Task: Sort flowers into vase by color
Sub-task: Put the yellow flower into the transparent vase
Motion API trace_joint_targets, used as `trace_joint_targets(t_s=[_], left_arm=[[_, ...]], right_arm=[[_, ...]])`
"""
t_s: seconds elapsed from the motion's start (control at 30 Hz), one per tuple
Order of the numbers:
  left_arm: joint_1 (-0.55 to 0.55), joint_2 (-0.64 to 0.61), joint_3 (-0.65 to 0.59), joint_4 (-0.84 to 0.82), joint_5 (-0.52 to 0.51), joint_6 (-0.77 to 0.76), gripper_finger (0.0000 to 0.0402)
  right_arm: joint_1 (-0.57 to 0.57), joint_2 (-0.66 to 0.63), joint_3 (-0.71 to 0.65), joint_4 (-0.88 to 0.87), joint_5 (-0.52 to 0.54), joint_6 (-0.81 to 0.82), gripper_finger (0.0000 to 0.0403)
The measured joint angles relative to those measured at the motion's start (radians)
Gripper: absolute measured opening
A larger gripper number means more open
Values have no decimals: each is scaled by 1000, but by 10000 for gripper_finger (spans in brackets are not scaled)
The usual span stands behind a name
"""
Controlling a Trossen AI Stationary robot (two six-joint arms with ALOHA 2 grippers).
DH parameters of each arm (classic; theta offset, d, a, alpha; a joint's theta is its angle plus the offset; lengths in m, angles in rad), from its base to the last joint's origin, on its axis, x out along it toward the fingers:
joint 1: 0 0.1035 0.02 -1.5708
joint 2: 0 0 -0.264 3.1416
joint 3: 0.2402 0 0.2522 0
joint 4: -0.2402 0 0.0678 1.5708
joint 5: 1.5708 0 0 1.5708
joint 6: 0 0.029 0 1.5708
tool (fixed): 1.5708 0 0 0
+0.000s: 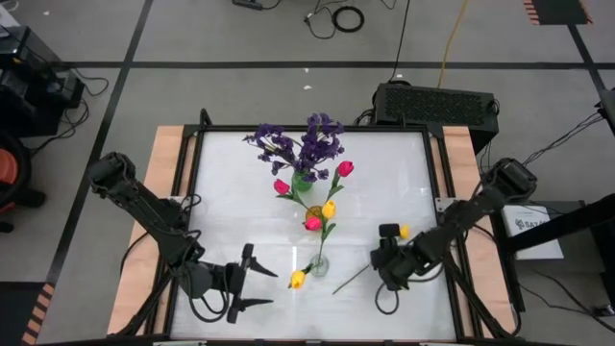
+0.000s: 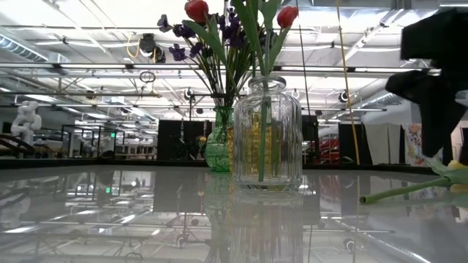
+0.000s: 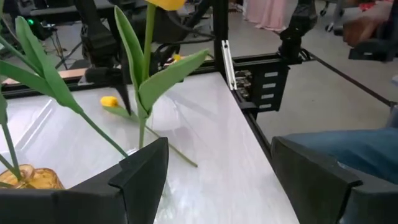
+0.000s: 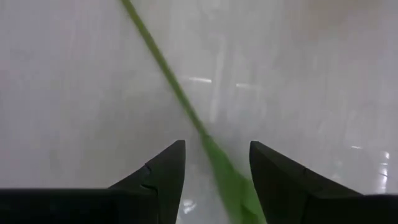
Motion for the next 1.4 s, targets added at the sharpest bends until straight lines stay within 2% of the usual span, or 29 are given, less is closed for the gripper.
trace_joint_targets(t_s=[0.13,0.37,0.67,0.8,1.0,1.1,1.23,1.4], left_arm=[[0,0,0,1,0,0,290],[0,0,0,2,0,2,290],[0,0,0,4,0,2,290],[0,0,0,11,0,9,290],[0,0,0,33,0,11,290],[0,0,0,75,0,37,290],[-2,0,6,169,-9,121,290],[-13,-6,91,177,-62,219,290]], right_arm=[[-42,12,-1,2,-30,-58,165],[-71,55,-1,19,-85,-101,128],[-74,110,1,41,-107,-120,116],[-76,123,4,45,-114,-119,85],[-76,109,2,38,-148,-114,11],[-77,102,2,30,-155,-105,9],[-72,102,49,-65,-186,-87,5],[-55,102,210,-265,-253,-36,3]])
